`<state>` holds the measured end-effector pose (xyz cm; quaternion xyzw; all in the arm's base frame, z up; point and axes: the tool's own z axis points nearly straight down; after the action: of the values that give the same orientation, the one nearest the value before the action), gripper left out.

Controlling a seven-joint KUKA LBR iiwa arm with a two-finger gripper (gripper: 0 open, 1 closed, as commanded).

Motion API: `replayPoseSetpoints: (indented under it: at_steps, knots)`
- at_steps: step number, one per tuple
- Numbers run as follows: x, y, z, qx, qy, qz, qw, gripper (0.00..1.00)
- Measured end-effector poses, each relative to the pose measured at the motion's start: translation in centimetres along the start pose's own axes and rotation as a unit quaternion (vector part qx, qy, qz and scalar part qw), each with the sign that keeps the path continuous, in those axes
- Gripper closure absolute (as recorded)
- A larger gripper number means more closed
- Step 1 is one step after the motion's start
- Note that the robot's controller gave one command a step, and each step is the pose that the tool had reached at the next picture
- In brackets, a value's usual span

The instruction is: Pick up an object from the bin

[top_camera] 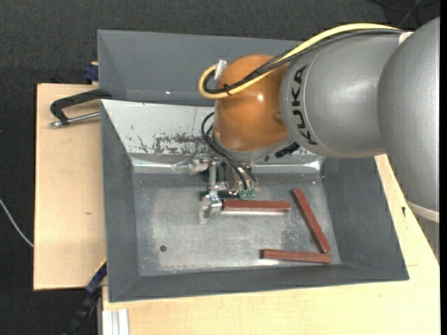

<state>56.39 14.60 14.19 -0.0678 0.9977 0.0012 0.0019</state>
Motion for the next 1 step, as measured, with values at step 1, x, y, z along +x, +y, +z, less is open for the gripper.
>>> replayPoseSetpoints:
  at_steps: [1]
  knots:
    - [-1.56,-2.58,2.06,0.003,0.0004,-0.005,1.0,0.0]
